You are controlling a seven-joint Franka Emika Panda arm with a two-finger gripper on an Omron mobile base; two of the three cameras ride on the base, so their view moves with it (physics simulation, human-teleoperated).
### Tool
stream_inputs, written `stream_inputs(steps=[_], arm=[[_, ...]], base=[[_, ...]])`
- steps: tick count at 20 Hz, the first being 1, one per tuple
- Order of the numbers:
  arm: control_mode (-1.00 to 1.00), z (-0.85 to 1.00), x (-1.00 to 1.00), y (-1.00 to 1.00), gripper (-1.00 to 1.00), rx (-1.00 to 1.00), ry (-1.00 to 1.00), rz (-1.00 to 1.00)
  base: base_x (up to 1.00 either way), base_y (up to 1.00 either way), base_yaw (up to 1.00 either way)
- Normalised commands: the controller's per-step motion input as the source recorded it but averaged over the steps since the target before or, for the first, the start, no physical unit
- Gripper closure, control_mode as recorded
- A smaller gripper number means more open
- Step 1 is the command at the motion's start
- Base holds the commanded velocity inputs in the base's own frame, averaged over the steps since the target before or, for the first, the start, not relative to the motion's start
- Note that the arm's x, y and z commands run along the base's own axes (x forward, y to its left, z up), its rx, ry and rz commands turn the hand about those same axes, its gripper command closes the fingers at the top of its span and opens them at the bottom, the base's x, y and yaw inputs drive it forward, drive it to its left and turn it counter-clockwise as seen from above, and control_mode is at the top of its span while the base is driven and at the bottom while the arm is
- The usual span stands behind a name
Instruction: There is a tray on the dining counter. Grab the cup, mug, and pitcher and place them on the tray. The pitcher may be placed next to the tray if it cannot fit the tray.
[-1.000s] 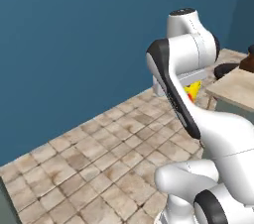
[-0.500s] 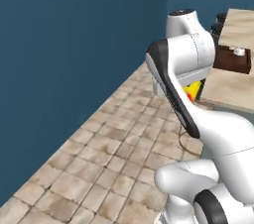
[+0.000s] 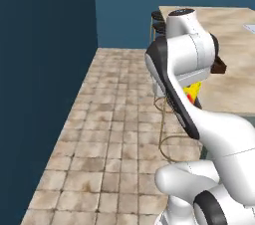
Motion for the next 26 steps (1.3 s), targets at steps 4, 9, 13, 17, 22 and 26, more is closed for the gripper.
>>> stream_inputs(steps=[4,9,13,17,22,26], arm=[[1.0,0.0,0.0,0.0,1.0,0.0,0.0,0.0],[1.0,0.0,0.0,0.0,1.0,0.0,0.0,0.0],[1.0,0.0,0.0,0.0,1.0,0.0,0.0,0.0],[1.0,0.0,0.0,0.0,1.0,0.0,0.0,0.0],[1.0,0.0,0.0,0.0,1.0,0.0,0.0,0.0],[1.0,0.0,0.0,0.0,1.0,0.0,0.0,0.0]], base=[[0.98,0.55,-0.61],[0.81,0.6,-0.54],[0.77,0.56,-0.5],[0.56,0.65,-0.48],[0.43,0.74,-0.47],[0.25,0.82,-0.47]])
